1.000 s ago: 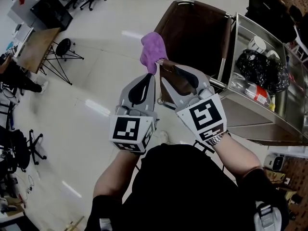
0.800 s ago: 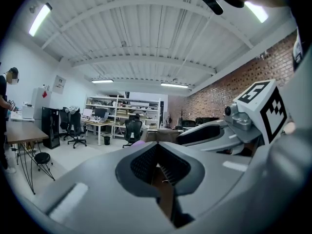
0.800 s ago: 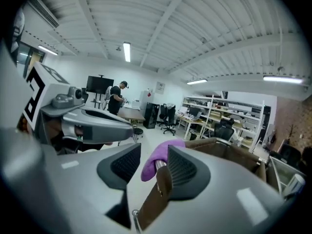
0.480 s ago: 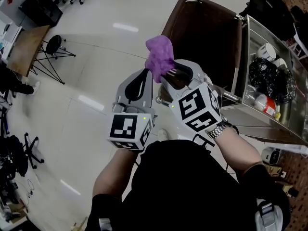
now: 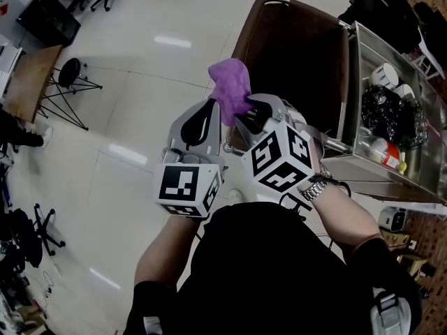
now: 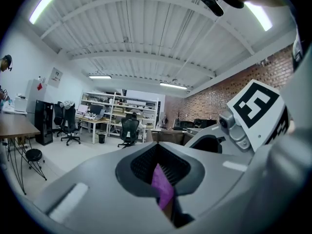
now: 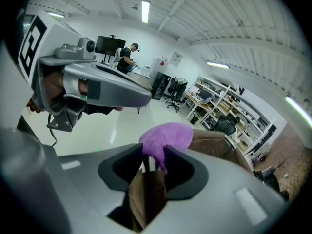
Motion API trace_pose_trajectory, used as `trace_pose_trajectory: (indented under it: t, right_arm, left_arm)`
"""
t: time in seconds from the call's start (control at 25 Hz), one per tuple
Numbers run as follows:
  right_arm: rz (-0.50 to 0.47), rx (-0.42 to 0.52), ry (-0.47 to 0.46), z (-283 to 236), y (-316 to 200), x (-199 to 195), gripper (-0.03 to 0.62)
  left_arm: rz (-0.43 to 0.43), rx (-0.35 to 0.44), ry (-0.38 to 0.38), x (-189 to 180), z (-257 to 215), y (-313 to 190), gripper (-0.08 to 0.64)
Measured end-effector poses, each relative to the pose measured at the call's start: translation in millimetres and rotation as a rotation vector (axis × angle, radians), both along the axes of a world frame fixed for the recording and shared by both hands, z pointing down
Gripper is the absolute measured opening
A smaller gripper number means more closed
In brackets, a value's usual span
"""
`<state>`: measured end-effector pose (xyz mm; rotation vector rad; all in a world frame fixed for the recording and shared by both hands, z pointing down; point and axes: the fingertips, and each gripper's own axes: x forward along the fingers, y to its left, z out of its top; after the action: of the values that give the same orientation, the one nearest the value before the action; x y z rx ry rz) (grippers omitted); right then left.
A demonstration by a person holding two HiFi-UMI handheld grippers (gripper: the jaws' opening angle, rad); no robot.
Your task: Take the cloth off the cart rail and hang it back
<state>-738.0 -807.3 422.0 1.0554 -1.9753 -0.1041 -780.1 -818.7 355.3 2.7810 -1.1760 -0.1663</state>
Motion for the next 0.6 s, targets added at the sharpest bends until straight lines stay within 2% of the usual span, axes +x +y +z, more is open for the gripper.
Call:
trace_pose_trajectory:
  t: [0.2, 0.36, 0.44, 0.48, 0.6]
  right_arm:
    - [-0.015, 0.005, 0.0, -1.6, 0.7, -0.9, 0.13]
    - [-0.02, 0.058, -0.045, -12.7, 2.8, -3.3, 0.119]
    - [-0.008, 0.097, -0.062, -21.3, 4.0, -1.5, 0.078]
    - [0.002, 0.112, -0.066, -24.8, 5.1, 0.6, 0.026]
    - [0.017, 0.13, -0.082, -30.8, 11.8, 6.4, 0.025]
  left_arm:
    - [0.008, 0.002, 0.004, 1.7, -0.7, -2.2, -0.002]
    - [0.012, 0.003, 0.005, 2.3, -2.1, 2.0, -0.002]
    - [0.013, 0.004, 0.003, 3.4, -2.6, 6.5, -0.002]
    - [0.012, 0.005, 0.001, 4.1, -3.3, 9.2, -0.002]
    - [0.009, 0.013, -0.002, 5.8, -8.3, 18.8, -0.002]
